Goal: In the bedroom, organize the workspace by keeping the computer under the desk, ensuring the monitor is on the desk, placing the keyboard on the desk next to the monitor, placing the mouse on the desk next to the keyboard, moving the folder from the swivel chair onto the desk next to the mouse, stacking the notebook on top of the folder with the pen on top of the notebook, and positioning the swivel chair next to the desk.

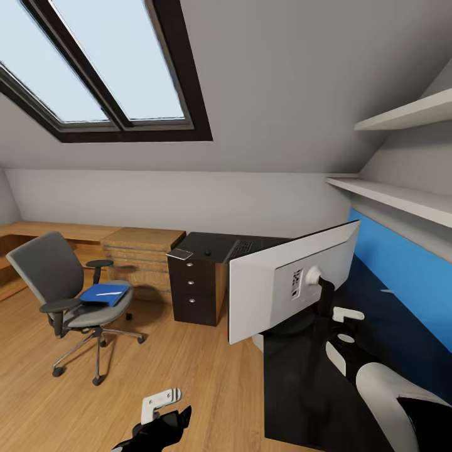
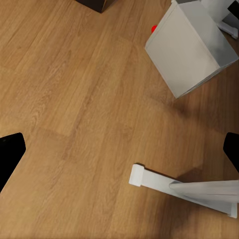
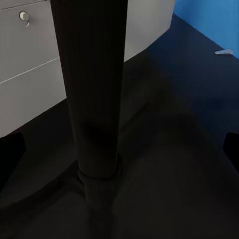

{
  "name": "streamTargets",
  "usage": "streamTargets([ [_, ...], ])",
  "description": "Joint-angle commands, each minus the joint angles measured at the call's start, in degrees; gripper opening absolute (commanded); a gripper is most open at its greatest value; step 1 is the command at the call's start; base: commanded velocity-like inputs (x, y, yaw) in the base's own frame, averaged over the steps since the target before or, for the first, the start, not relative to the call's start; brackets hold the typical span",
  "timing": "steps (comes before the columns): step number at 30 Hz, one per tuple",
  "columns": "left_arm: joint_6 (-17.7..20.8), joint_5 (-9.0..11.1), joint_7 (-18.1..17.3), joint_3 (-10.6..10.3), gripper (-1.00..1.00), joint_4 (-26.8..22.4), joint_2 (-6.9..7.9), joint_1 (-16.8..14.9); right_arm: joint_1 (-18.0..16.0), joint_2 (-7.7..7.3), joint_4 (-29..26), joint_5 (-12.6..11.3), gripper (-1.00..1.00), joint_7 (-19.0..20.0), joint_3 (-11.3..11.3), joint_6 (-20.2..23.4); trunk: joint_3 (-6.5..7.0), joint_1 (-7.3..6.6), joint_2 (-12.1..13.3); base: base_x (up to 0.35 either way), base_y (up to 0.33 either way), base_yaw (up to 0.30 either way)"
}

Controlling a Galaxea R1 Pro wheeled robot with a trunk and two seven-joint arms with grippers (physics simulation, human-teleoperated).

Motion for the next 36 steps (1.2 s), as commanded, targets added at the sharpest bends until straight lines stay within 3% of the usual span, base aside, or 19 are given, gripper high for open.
streamTargets([
  [1, 0.17, 0.61, 0.50, -0.04, 1.00, -0.08, 0.00, -0.01, -0.04, 0.02, 0.06, -0.18, 1.00, 0.08, -0.24, -0.31, -0.07, 0.01, -0.06, 0.000, 0.000, 0.000],
  [36, 0.26, 0.60, 0.36, 0.05, 1.00, 0.08, 0.08, -0.01, -0.02, -0.03, 0.06, -0.17, 1.00, 0.09, -0.24, -0.31, -0.07, 0.01, -0.06, 0.060, 0.000, 0.000],
])
